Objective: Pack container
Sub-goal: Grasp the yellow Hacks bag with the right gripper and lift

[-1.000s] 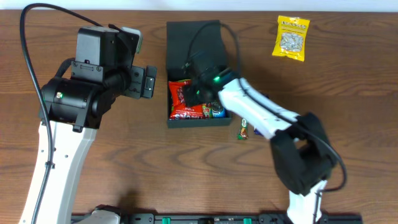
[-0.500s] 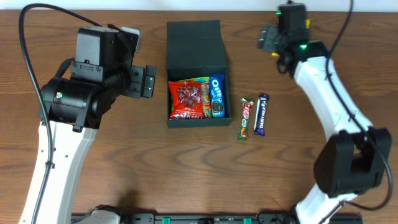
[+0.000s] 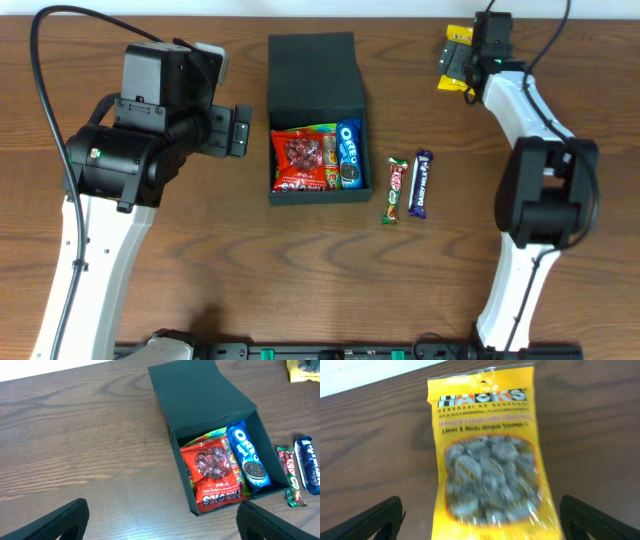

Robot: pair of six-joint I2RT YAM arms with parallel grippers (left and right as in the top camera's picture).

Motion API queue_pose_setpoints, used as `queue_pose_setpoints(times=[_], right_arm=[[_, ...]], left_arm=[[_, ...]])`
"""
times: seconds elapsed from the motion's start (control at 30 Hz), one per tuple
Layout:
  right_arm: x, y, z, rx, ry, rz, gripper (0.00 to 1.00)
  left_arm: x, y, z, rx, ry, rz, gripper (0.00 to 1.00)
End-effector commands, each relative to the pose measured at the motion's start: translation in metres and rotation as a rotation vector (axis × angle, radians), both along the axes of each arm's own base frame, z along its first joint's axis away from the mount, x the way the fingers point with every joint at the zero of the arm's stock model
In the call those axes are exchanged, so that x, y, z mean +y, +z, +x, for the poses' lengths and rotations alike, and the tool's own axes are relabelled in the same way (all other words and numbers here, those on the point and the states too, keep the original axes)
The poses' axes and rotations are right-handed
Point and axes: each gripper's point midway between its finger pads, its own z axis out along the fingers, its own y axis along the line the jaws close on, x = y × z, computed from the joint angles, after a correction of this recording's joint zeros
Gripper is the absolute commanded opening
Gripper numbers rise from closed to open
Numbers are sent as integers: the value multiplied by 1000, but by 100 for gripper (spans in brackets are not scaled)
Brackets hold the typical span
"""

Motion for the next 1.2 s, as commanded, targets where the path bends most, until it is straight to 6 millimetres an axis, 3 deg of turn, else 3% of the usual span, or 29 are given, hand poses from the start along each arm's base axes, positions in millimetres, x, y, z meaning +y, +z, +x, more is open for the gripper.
queue_pose_setpoints(times=[0.0, 0.13, 0.33, 0.6, 0.73, 0.83, 0.97, 1.0, 1.03, 1.07, 1.1, 1.17], right_arm=[[-12, -15, 12, -1, -14, -26, 98], [-23, -34, 19, -8, -36, -26, 95], [-29, -47, 20, -10, -49, -27, 93], [-27, -51, 10, 60, -42, -19, 60], [-23, -34, 7, 110, -10, -17, 42], [-24, -11, 9, 132, 25, -44, 24], [-24, 30, 13, 138, 82, -90, 9], [-24, 41, 14, 134, 95, -102, 16], [-24, 51, 15, 127, 103, -110, 45], [-24, 56, 16, 119, 105, -113, 63], [-25, 60, 18, 111, 104, -114, 67], [-28, 56, 18, 112, 98, -116, 86]], left_arm=[[0, 11, -2, -28, 2, -14, 95], [0, 11, -2, -27, 8, -19, 95], [0, 11, -2, -28, 8, -19, 95], [1, 11, -2, -29, 10, -16, 95], [1, 11, -2, -28, 10, -15, 95], [1, 11, -2, -28, 10, -15, 95], [1, 11, -2, -28, 10, -16, 95], [1, 11, -2, -28, 10, -16, 95], [1, 11, -2, -28, 10, -16, 95], [1, 11, -2, -28, 10, -16, 95], [1, 11, -2, -28, 10, -16, 95], [1, 11, -2, -28, 10, -16, 95]])
